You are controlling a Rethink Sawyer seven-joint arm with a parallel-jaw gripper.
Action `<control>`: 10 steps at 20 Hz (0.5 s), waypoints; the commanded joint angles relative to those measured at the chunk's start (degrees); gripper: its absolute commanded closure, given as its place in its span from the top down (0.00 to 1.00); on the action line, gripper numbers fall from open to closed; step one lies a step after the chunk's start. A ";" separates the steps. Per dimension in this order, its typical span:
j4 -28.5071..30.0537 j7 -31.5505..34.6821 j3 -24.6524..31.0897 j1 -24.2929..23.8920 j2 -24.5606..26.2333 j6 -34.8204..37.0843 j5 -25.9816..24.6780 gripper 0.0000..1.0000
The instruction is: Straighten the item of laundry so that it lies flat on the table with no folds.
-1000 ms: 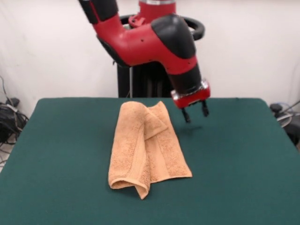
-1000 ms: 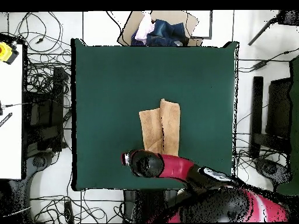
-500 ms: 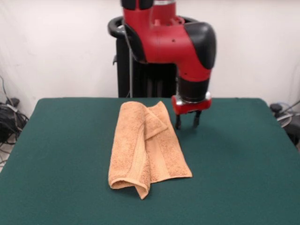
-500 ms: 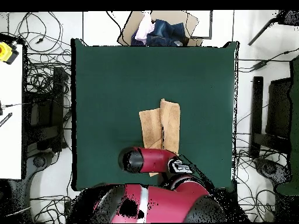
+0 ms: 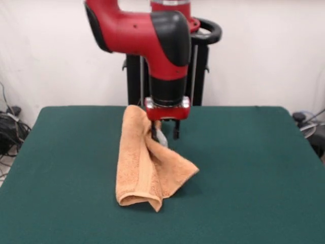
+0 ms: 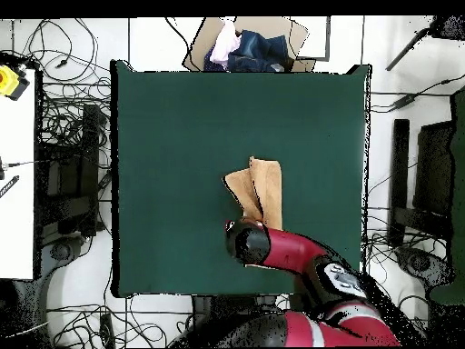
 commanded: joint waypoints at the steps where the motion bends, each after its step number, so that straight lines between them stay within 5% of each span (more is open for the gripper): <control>1: -6.16 6.21 0.26 0.14 -10.78 16.70 3.75 1.00; 6: -4.48 2.30 2.04 -2.16 -18.04 24.73 1.95 1.00; 10: -0.52 -2.41 5.22 -7.13 -21.60 23.27 -0.16 1.00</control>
